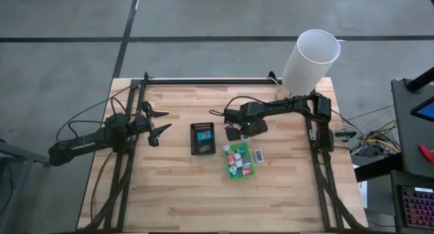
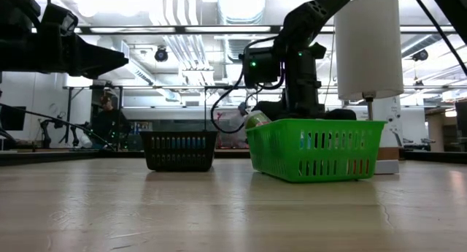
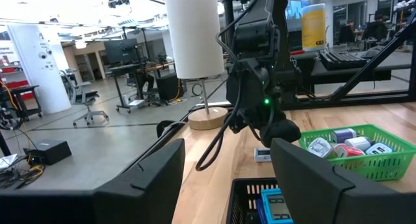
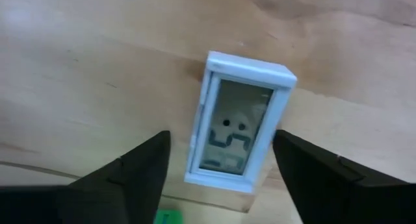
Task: Pick & Place Office items
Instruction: Put the top white digital clock into the black bin, then put the white digital clock into the black bin
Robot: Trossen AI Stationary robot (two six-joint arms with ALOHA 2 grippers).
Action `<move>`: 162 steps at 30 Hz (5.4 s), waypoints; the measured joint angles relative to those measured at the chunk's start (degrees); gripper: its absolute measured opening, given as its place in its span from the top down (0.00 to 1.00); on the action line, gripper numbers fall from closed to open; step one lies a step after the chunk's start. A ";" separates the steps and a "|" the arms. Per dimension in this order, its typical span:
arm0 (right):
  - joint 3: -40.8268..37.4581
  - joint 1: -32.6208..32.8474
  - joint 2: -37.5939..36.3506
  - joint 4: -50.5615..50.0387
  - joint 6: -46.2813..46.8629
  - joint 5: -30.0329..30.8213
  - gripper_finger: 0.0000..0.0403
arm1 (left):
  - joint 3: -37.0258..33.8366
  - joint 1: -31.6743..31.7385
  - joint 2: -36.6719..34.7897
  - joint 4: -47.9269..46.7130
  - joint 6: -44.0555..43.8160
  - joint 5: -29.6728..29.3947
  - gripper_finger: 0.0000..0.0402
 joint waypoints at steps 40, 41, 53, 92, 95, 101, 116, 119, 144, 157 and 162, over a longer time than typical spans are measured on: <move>-0.11 -3.57 -19.92 15.99 -24.79 3.84 0.66 | 0.00 0.00 0.02 0.02 -0.02 0.00 0.42; -0.11 -3.57 -20.19 17.22 -26.22 1.81 0.66 | 0.00 -0.02 0.02 0.02 0.00 0.00 0.42; -0.11 -3.47 -14.57 28.06 -34.14 -14.41 0.66 | 0.00 -0.02 0.02 0.00 -0.02 0.02 0.42; 7.42 -1.60 -0.75 35.84 -36.32 -33.19 0.42 | -0.02 0.00 0.04 0.02 0.00 0.00 0.42; 7.40 -3.16 -4.45 30.91 -36.26 -29.35 0.42 | -0.02 0.00 0.04 0.02 0.00 0.00 0.42; 7.45 -3.09 -13.58 12.23 -30.70 -11.87 0.42 | -0.02 0.00 0.04 0.02 0.00 0.00 0.42; 1.28 2.72 -23.42 -14.12 -3.49 4.96 0.40 | -0.02 0.00 0.03 0.02 -0.01 0.01 0.42; -2.37 4.06 -23.43 -14.07 0.55 4.94 0.40 | -0.02 0.00 0.04 0.02 0.00 0.01 0.42; -21.58 15.40 -24.44 7.03 18.40 -1.24 0.40 | -0.02 -0.01 0.04 0.01 0.00 0.02 0.42; -23.23 15.68 -21.68 10.35 18.59 0.15 0.40 | -0.02 -0.01 0.14 0.02 -0.01 0.01 0.42; -25.11 15.80 -21.73 13.98 20.12 0.14 0.40 | -0.02 0.00 0.50 0.04 -0.02 -0.02 0.42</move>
